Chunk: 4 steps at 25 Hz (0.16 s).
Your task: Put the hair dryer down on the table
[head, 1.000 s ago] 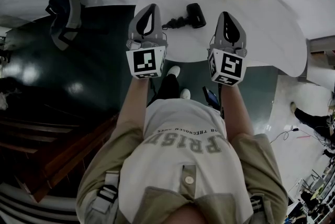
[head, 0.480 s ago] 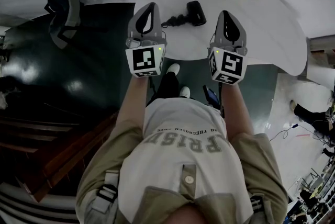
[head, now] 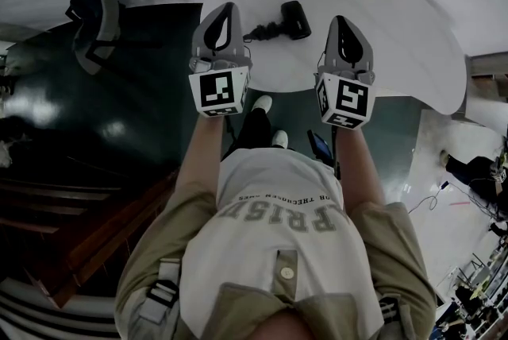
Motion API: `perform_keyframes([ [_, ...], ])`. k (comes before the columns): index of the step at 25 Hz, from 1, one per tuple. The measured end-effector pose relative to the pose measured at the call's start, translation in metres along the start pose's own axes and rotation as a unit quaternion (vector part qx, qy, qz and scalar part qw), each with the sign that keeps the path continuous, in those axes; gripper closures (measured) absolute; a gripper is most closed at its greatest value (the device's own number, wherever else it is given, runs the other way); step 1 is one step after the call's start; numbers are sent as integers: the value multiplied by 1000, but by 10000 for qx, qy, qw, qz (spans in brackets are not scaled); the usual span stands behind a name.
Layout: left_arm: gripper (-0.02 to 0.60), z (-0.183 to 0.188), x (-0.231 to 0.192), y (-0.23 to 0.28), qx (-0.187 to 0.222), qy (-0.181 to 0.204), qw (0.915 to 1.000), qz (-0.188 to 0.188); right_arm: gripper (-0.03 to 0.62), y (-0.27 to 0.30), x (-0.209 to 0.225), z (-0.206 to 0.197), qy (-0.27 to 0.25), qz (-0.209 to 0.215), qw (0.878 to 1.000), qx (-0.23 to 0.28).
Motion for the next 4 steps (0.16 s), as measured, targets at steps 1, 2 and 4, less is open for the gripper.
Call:
perform_keyframes([
  [1, 575, 0, 1, 2, 3, 2, 10000, -2, 592, 1, 1, 0, 5, 7, 10000, 7],
  [2, 575, 0, 1, 4, 4, 6, 10000, -5, 592, 2, 2, 0, 12, 15, 10000, 14],
  [4, 575, 0, 3, 7, -2, 17, 10000, -12, 592, 4, 5, 0, 29, 32, 10000, 26],
])
Point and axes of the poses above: the fingertips, and each gripper's own axes: y forward along the fingers, x to its right, z out of its top, the point moved 7 cm from there along -y, backward along the fingers
